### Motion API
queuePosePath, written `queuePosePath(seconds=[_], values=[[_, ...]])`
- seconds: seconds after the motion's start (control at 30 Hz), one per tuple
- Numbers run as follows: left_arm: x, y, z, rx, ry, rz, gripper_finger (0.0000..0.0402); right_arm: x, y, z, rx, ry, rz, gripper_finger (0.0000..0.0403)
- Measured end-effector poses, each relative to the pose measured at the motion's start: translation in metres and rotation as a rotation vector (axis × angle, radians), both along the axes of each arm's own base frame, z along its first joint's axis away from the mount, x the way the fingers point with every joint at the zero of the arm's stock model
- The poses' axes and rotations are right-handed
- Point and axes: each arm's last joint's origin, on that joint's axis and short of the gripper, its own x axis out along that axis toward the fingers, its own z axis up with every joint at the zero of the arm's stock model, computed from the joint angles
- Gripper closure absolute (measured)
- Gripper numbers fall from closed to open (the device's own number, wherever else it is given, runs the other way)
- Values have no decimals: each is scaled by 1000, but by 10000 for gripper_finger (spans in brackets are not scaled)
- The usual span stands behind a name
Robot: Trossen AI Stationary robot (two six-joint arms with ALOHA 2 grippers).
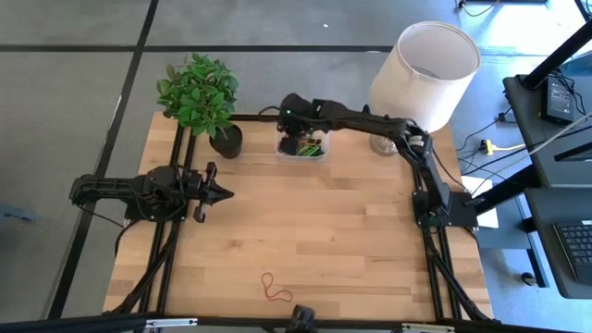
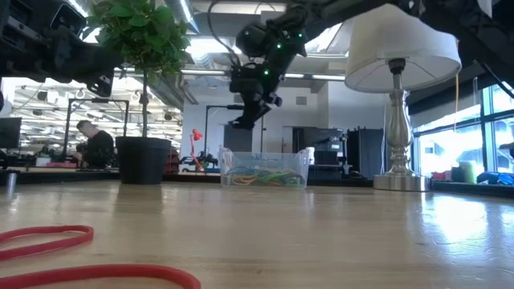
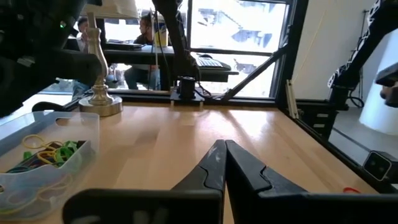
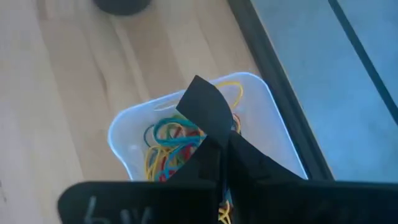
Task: Pick and place rubber bands into bin
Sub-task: Put the black rubber band into the transparent bin, then put the red rubber band into the transparent bin
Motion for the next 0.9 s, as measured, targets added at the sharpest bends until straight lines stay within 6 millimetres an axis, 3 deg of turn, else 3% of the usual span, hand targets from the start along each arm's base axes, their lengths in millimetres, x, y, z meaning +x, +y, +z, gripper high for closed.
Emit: queuePosePath(seconds=[0.13,0.3,0.63,0.77,0.9], values=[[0,0,0,0,0,0,400,-6,-10,-5,14,39,-35,375],[0,0,0,0,0,0,400,-11,-20,-5,10,42,-70,316],[0,0,0,0,0,-1,400,-15,-22,-7,57,53,-128,217],[0,0,0,0,0,-1,400,-15,-17,-8,125,45,-155,206],[0,0,0,0,0,-1,400,-9,9,-8,218,53,-76,240]])
